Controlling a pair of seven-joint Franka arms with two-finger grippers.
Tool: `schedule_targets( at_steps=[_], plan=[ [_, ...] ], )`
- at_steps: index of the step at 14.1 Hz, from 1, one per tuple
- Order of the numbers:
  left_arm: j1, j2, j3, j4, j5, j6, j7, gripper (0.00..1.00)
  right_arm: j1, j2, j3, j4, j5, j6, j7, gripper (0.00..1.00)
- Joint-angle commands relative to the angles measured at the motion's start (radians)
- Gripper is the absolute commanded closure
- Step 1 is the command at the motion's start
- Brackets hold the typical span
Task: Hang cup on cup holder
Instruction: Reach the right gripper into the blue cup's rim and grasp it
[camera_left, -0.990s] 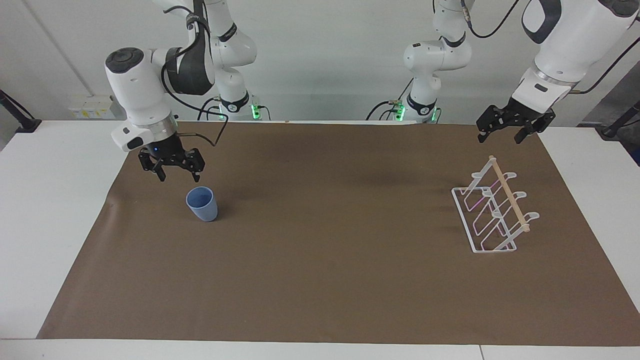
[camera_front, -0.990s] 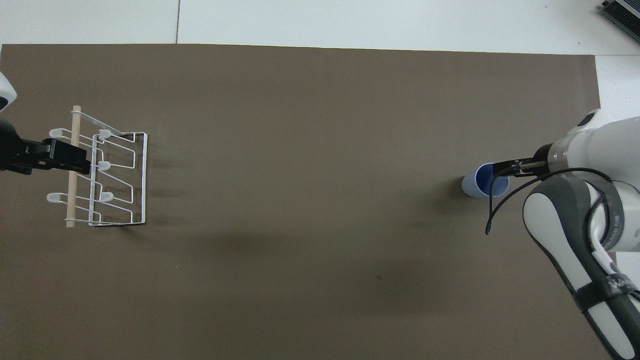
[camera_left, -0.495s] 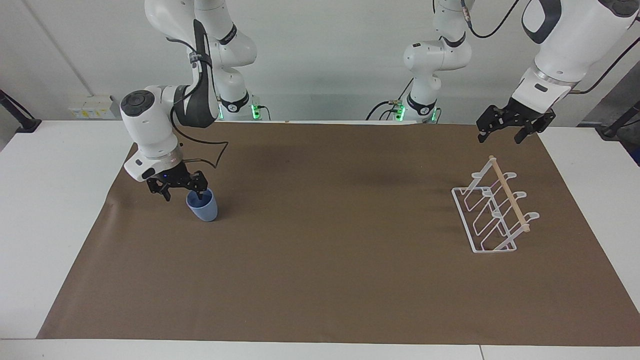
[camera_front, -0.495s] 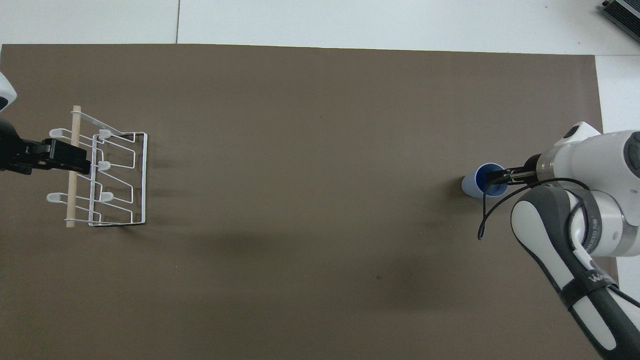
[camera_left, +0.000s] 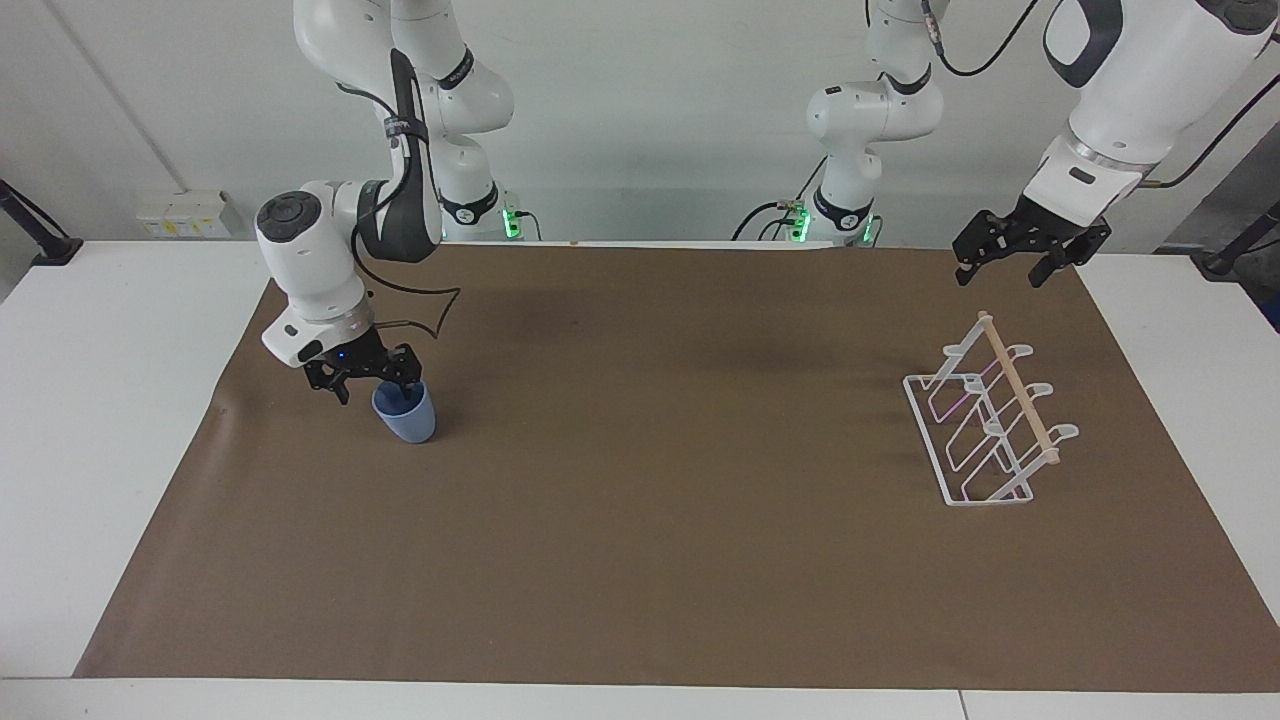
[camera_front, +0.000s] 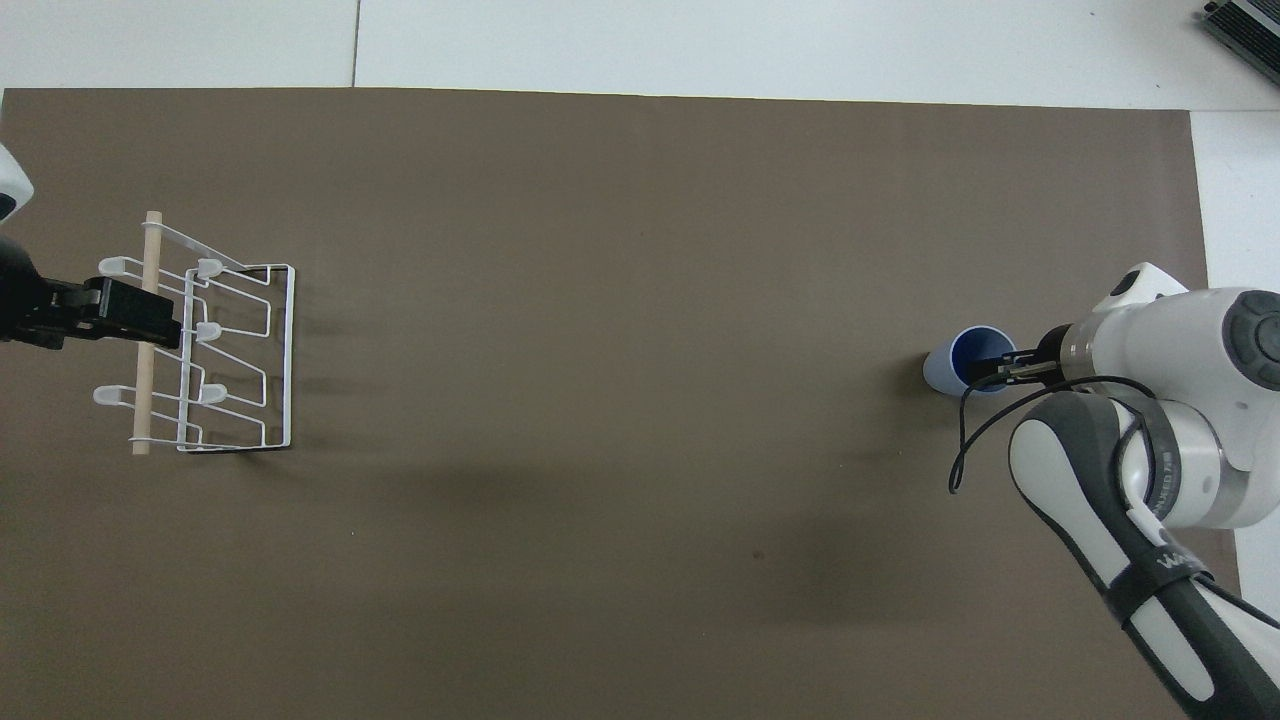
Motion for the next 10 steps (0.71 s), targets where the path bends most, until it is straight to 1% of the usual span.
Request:
schedule_targets(
  at_steps=[1,4,5,6,7,10],
  plan=[
    [-0.001,-0.026,0.005,-0.035,0.008,0.017,0.009,0.0,-0.007,-0.032,-0.009,-0.035,0.016,0.023,-0.037,0.27],
    [-0.001,-0.026,0.005,-0.035,0.006,0.017,0.009,0.0,-0.007,-0.032,-0.009,-0.032,0.019,0.021,-0.028,0.56],
    [-0.001,-0.026,0.005,-0.035,0.008,0.017,0.01,0.0,-0.005,-0.032,-0.009,-0.032,0.019,0.021,-0.026,0.63],
    [-0.001,-0.026,0.005,-0.035,0.006,0.018,0.009,0.0,-0.004,-0.032,-0.009,-0.032,0.019,0.021,-0.013,0.65],
    [-0.001,-0.026,0.005,-0.035,0.008,0.017,0.009,0.0,-0.002,-0.032,-0.009,-0.03,0.019,0.021,0.003,0.76],
    [-0.001,-0.026,0.005,-0.035,0.008,0.017,0.01,0.0,0.004,-0.032,-0.009,-0.032,0.019,0.02,0.032,1.0]
  ],
)
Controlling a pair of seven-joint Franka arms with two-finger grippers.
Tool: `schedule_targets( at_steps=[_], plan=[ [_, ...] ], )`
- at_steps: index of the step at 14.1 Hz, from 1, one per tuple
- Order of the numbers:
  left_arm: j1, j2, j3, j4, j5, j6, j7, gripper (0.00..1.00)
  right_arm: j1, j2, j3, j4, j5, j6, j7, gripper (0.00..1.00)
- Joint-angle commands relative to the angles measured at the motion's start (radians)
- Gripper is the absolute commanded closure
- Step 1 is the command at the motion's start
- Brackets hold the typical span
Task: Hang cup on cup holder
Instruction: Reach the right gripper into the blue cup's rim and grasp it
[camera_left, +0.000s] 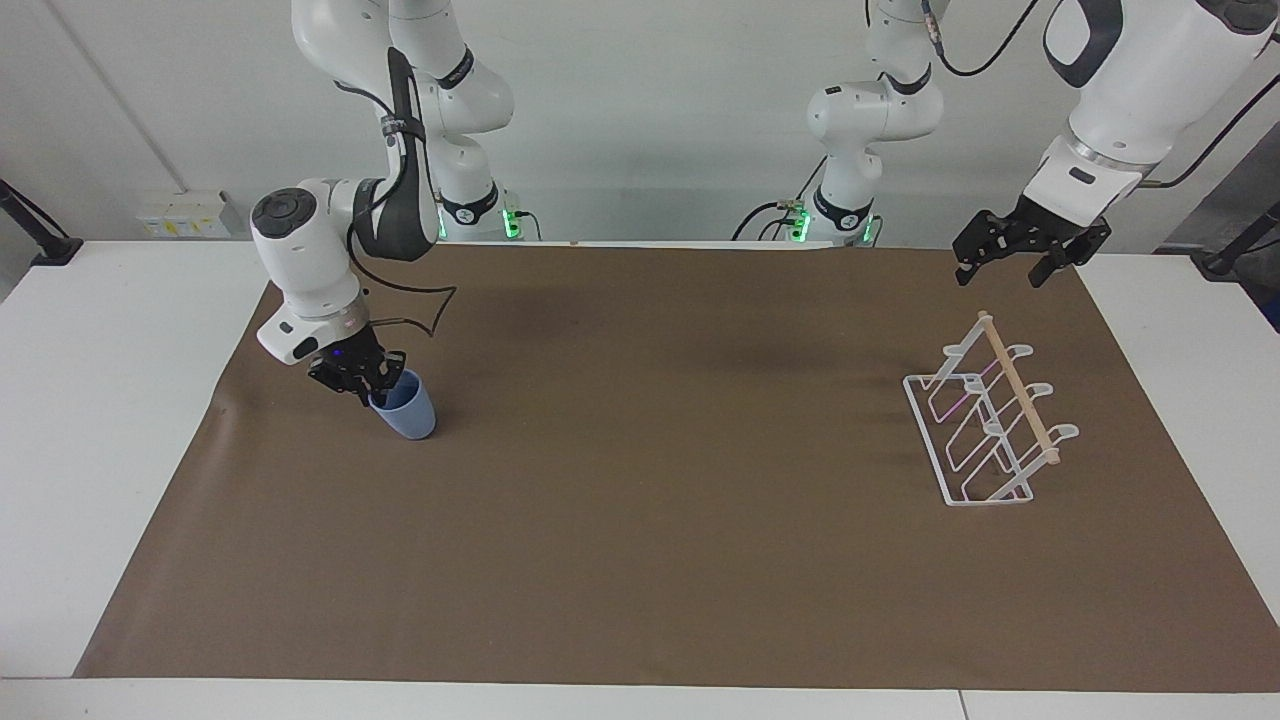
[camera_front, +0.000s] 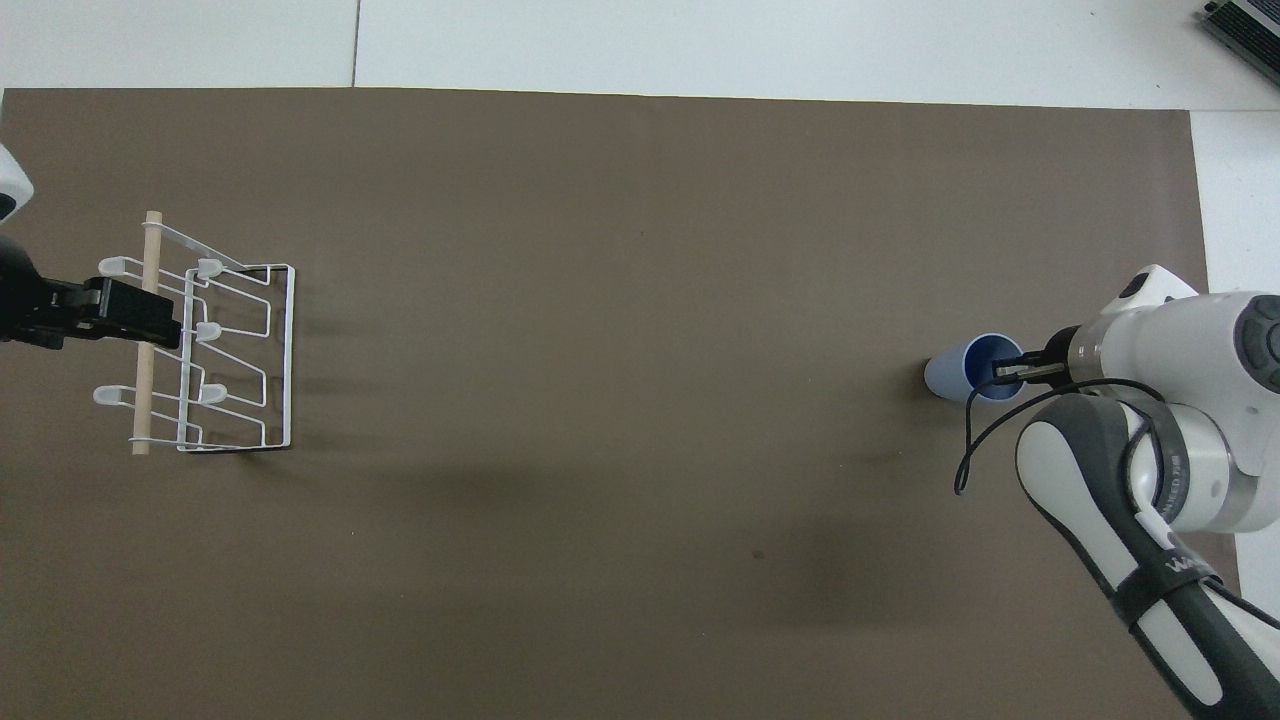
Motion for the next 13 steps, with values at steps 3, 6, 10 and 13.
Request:
schedule_targets(
  at_steps=[3,6,10,13],
  plan=[
    [-0.001,-0.026,0.005,-0.035,0.006,0.017,0.01,0.0,0.002,-0.022,-0.001,-0.026,0.014,0.016,0.025,1.0],
    [-0.001,-0.026,0.005,-0.035,0.008,0.017,0.01,0.0,0.003,-0.022,-0.001,-0.017,0.014,0.006,0.029,1.0],
    [-0.001,-0.026,0.005,-0.035,0.006,0.017,0.01,0.0,0.007,-0.018,0.002,0.008,0.015,-0.017,0.026,1.0],
    [-0.001,-0.026,0.005,-0.035,0.006,0.017,0.009,0.0,0.016,-0.01,0.01,0.057,0.134,-0.105,0.022,1.0]
  ],
)
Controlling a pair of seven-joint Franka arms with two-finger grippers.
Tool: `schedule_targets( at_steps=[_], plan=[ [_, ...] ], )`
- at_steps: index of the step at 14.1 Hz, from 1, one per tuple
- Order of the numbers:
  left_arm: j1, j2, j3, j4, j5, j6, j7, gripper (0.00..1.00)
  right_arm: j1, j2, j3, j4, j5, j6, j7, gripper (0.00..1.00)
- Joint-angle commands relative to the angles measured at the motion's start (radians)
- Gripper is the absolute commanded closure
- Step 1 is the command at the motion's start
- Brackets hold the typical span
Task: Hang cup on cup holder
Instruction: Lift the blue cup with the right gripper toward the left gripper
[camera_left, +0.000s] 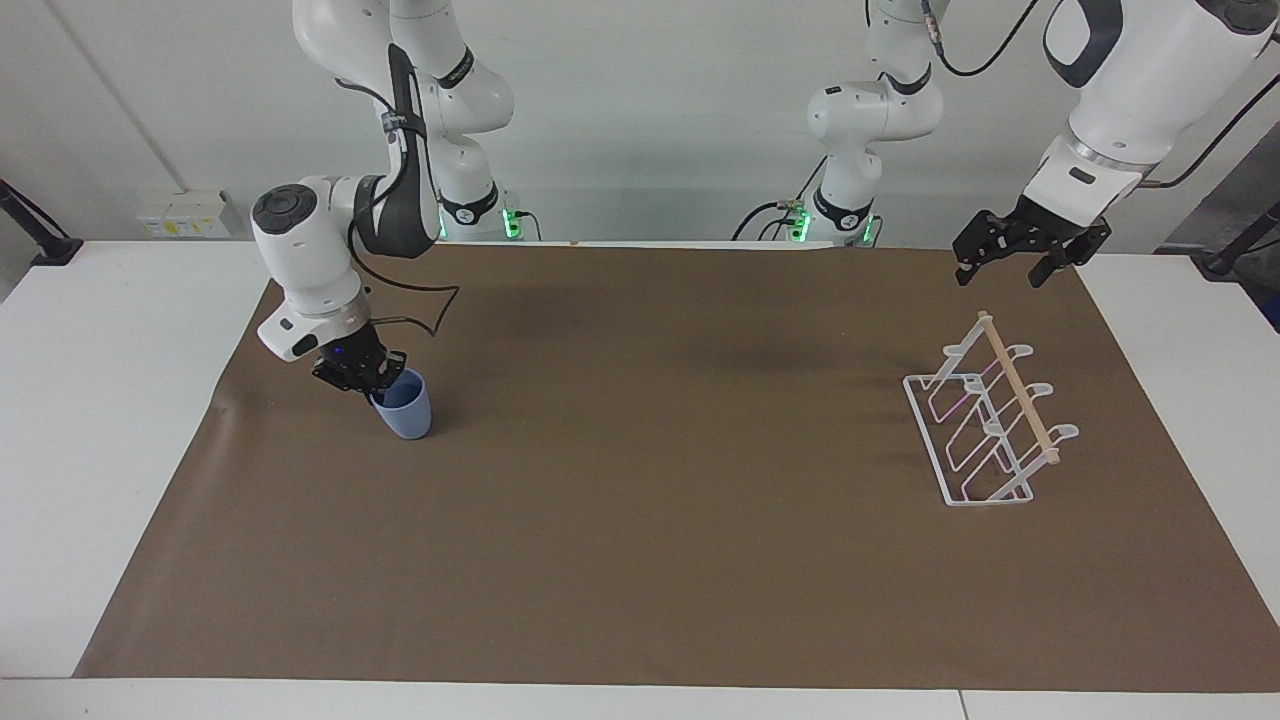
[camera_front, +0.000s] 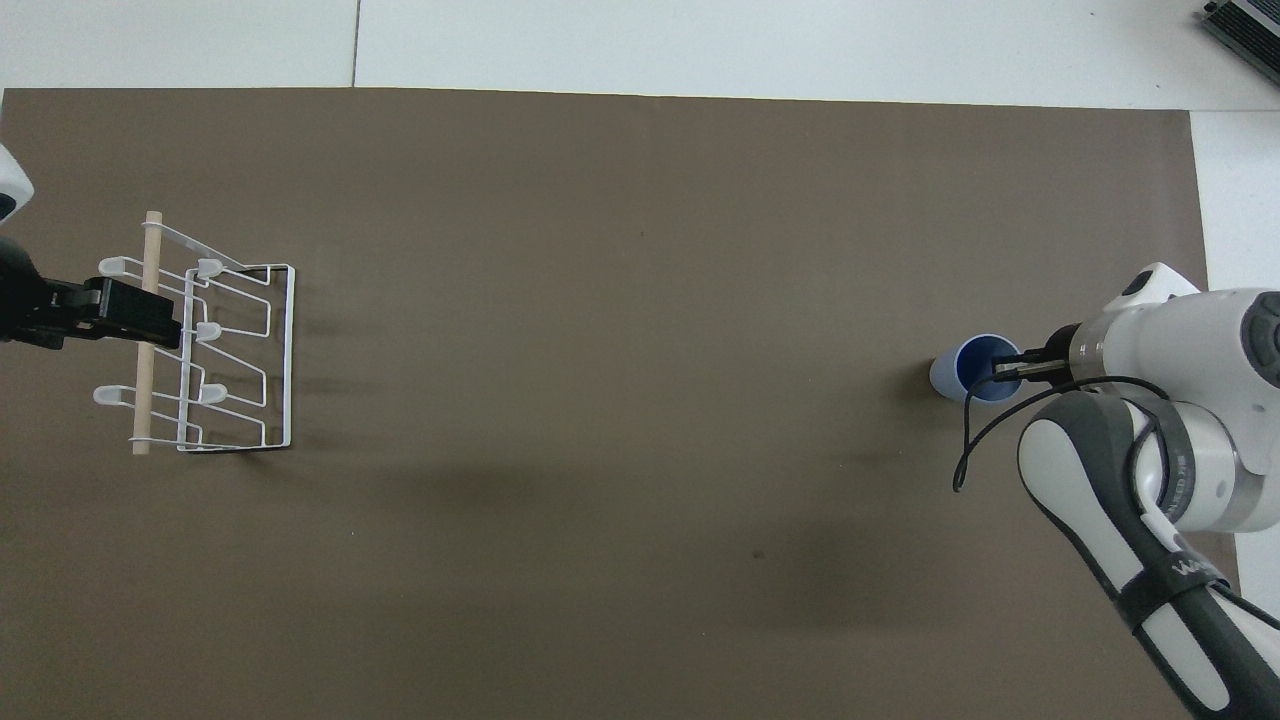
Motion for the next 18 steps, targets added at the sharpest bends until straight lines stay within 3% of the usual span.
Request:
schedule_targets(
  at_steps=[1,9,15,18],
  plan=[
    [-0.001,-0.028,0.005,-0.035,0.006,0.009,0.009,0.0,0.017,-0.002,0.006,0.04,0.16,-0.066,-0.002,1.0],
    [-0.007,-0.029,0.005,-0.035,0.008,0.021,0.01,0.0,0.032,-0.004,0.028,0.04,0.498,-0.124,-0.362,1.0],
    [0.005,-0.031,0.008,-0.03,0.005,0.004,-0.008,0.0,0.034,-0.025,0.042,0.042,0.91,-0.267,-0.63,1.0],
    [0.016,-0.031,0.008,-0.014,-0.078,-0.018,-0.168,0.0,0.034,-0.039,0.091,0.04,1.088,-0.32,-0.643,1.0]
  ],
)
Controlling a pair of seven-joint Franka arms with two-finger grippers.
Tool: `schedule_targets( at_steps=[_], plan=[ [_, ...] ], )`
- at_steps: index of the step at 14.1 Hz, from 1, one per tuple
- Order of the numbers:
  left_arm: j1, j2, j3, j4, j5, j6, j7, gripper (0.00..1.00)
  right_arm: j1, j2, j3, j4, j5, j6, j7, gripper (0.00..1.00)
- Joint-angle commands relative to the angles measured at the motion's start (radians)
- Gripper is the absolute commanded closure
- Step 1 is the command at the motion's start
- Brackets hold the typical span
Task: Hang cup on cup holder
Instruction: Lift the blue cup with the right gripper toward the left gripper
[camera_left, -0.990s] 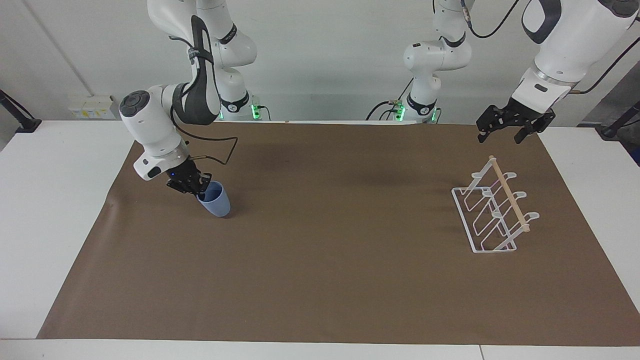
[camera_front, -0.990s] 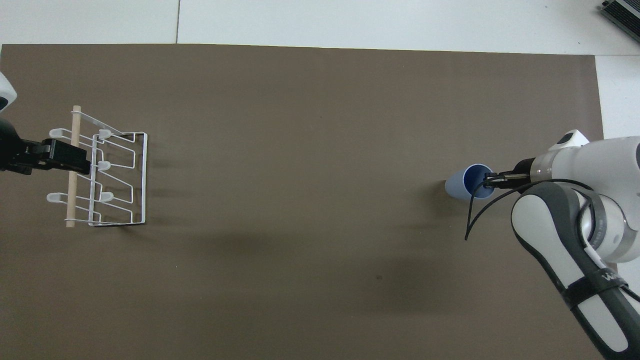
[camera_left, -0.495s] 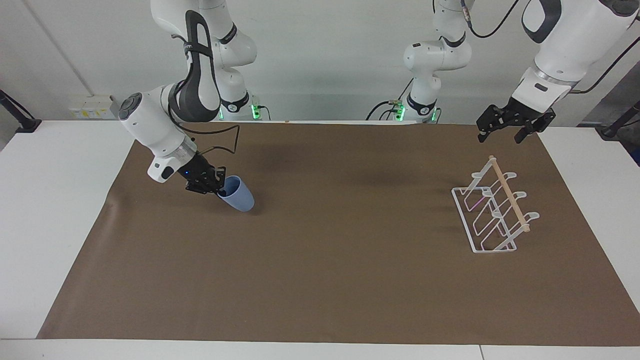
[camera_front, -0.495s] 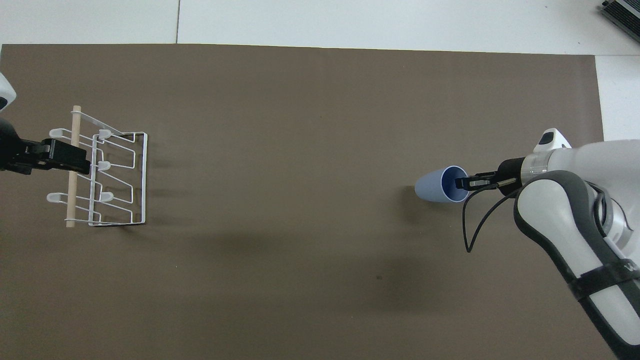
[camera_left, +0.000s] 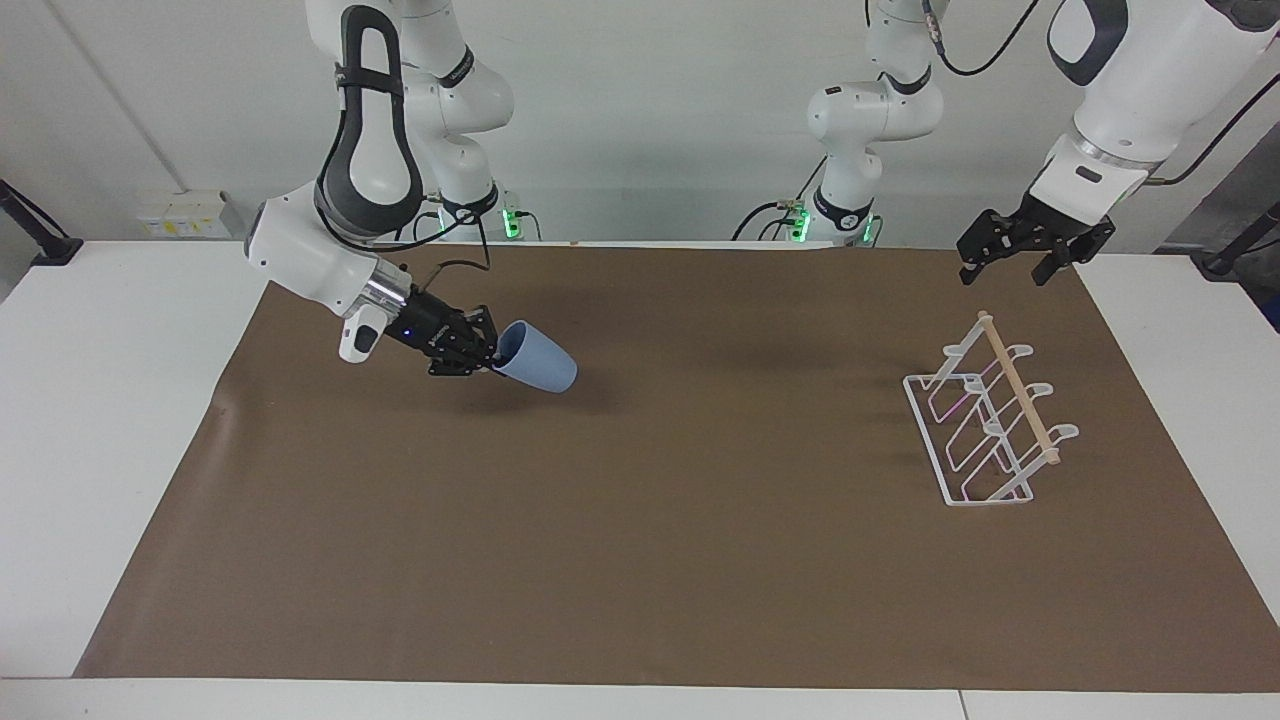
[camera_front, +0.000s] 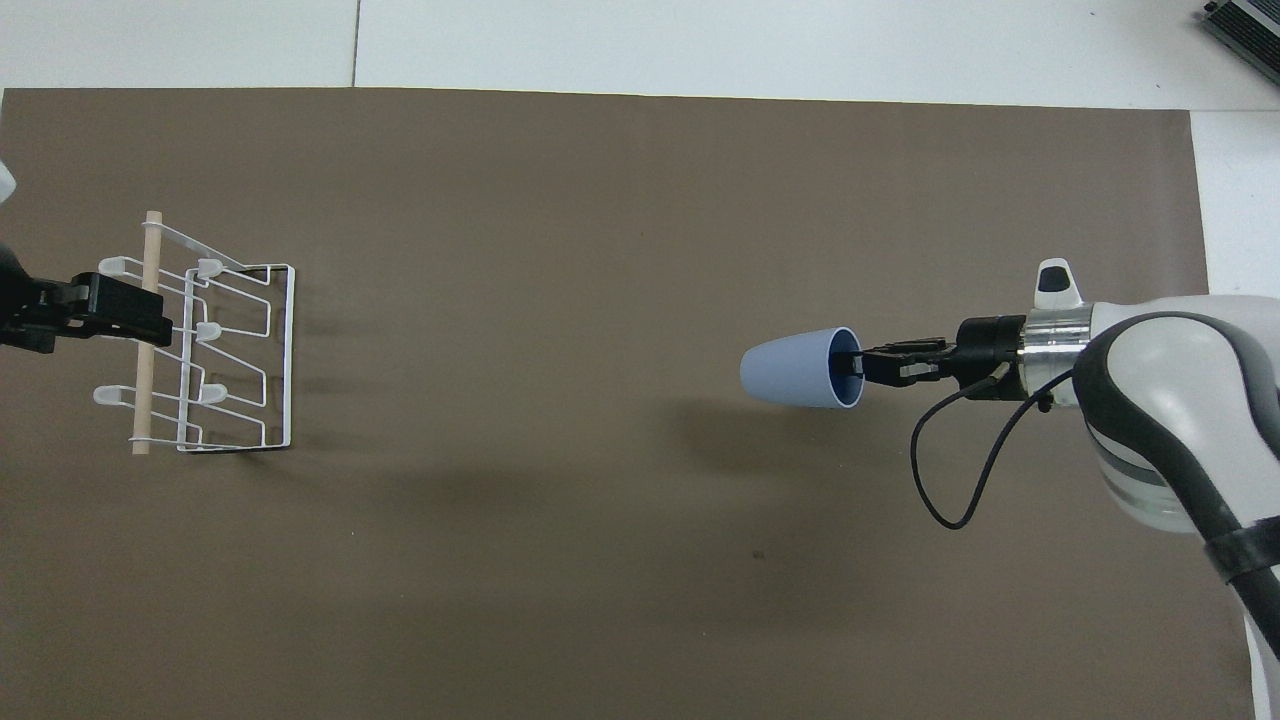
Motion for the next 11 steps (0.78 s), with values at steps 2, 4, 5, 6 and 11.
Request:
schedule_targets(
  at_steps=[2,4,5,6,11],
  plan=[
    [0.011,-0.025,0.002,-0.01,-0.141,-0.022,-0.312,0.0,-0.004,-0.03,0.08,-0.006,0.162,-0.029,0.033,1.0],
    [0.009,-0.027,0.0,-0.01,-0.227,-0.02,-0.465,0.0,-0.004,-0.031,0.139,-0.004,0.243,-0.023,0.071,1.0],
    [0.011,-0.027,0.0,-0.013,-0.271,-0.014,-0.564,0.0,-0.004,-0.031,0.168,-0.004,0.28,-0.018,0.082,1.0],
    [0.011,-0.028,0.0,-0.019,-0.322,-0.005,-0.682,0.0,-0.003,-0.033,0.193,-0.003,0.325,-0.015,0.093,1.0],
    [0.008,-0.085,-0.001,-0.133,-0.541,0.087,-1.11,0.0,-0.004,-0.033,0.294,0.077,0.426,0.061,0.212,1.0]
  ],
)
